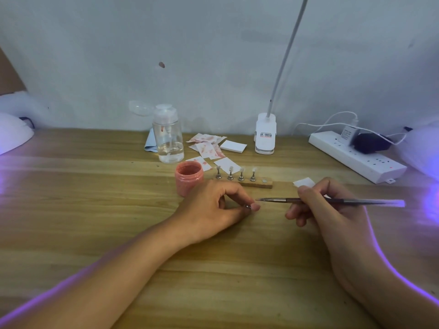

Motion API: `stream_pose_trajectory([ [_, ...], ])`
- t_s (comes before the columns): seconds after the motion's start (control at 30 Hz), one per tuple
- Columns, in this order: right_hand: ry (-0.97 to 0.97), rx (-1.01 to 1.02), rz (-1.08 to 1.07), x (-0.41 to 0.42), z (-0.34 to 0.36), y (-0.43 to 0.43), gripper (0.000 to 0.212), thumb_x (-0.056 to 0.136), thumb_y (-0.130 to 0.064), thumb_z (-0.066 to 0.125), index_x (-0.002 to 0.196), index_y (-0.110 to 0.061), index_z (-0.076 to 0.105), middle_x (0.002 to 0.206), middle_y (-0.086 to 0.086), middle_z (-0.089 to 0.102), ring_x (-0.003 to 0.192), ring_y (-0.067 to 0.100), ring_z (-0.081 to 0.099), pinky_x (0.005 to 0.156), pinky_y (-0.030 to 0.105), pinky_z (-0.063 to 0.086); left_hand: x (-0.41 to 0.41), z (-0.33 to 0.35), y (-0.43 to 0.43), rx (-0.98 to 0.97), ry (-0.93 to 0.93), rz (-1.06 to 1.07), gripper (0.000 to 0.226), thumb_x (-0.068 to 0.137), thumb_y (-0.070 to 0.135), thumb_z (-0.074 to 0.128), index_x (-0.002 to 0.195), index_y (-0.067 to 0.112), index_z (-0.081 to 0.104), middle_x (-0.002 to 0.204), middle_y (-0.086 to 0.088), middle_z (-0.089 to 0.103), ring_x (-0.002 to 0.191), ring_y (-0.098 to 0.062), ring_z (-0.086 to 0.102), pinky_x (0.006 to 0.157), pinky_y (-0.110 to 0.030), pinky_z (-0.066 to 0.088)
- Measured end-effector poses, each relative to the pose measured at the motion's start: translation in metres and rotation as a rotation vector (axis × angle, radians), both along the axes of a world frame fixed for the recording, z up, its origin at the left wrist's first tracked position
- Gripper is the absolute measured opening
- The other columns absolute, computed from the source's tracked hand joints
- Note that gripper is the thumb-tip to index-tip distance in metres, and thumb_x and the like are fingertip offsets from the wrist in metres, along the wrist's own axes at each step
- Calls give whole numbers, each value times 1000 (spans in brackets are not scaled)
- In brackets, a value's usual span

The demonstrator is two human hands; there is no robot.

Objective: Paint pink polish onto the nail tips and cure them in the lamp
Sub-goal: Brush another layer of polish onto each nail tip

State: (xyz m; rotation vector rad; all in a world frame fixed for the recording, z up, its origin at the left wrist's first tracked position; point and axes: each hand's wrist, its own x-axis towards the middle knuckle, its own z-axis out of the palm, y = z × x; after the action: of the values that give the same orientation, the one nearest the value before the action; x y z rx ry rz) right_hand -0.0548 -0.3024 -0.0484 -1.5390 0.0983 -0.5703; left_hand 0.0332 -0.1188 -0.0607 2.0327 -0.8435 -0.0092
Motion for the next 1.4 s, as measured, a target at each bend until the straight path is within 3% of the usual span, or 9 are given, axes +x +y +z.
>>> stream_pose_trajectory([
  [0.13, 7, 16, -32, 0, -1, -2, 25, 90, -5, 58, 67, -7, 50, 55, 12, 65, 49, 13, 56, 49, 17, 46, -2, 0, 0, 24, -52, 13, 6, 84, 31, 76, 81, 35, 73, 68, 33, 64, 42, -1, 39, 44, -11, 25],
  [0.3, 27, -26, 23, 1, -2, 0, 21, 91, -7, 58, 73, 3, 51, 57, 13, 66, 50, 15, 57, 49, 18, 48, -4, 2, 0, 48, -87, 7, 20, 83, 23, 78, 79, 41, 69, 62, 37, 59, 42, 0, 40, 43, -9, 23],
  [0.47, 28, -17, -1, 0, -1, -1, 21, 90, -6, 58, 70, -2, 51, 56, 13, 66, 49, 13, 56, 49, 18, 47, -4, 2, 0, 35, -84, 5, 14, 83, 28, 77, 80, 39, 70, 65, 36, 60, 41, -1, 38, 43, -10, 23],
  [0.8, 34, -22, -29, 2, -4, -3, 22, 89, -7, 58, 68, -8, 51, 56, 12, 66, 49, 11, 56, 49, 17, 47, -3, 2, 0, 41, -99, 17, 26, 84, 22, 78, 75, 44, 68, 67, 36, 61, 42, -2, 38, 43, -12, 24],
  [0.97, 18, 4, -42, 3, -5, -5, 25, 86, -5, 57, 63, -13, 51, 55, 11, 65, 48, 11, 55, 48, 16, 46, -3, 1, -1, 23, -76, 14, 18, 84, 27, 78, 77, 41, 70, 70, 33, 64, 42, -3, 37, 45, -12, 26],
  [1.13, 11, -4, -34, 3, -4, -5, 27, 87, -4, 57, 62, -14, 51, 54, 10, 64, 48, 11, 54, 47, 16, 45, -5, 3, -1, 25, -80, 12, 5, 85, 28, 76, 81, 29, 73, 51, 37, 53, 38, -1, 37, 42, -9, 23],
  [1.4, -1, -7, -22, 2, -5, -5, 24, 88, -4, 56, 65, -12, 52, 55, 11, 65, 48, 11, 55, 47, 16, 46, -5, 3, 0, 3, -39, -2, 6, 84, 28, 76, 81, 30, 72, 52, 35, 55, 39, -2, 36, 42, -10, 23],
])
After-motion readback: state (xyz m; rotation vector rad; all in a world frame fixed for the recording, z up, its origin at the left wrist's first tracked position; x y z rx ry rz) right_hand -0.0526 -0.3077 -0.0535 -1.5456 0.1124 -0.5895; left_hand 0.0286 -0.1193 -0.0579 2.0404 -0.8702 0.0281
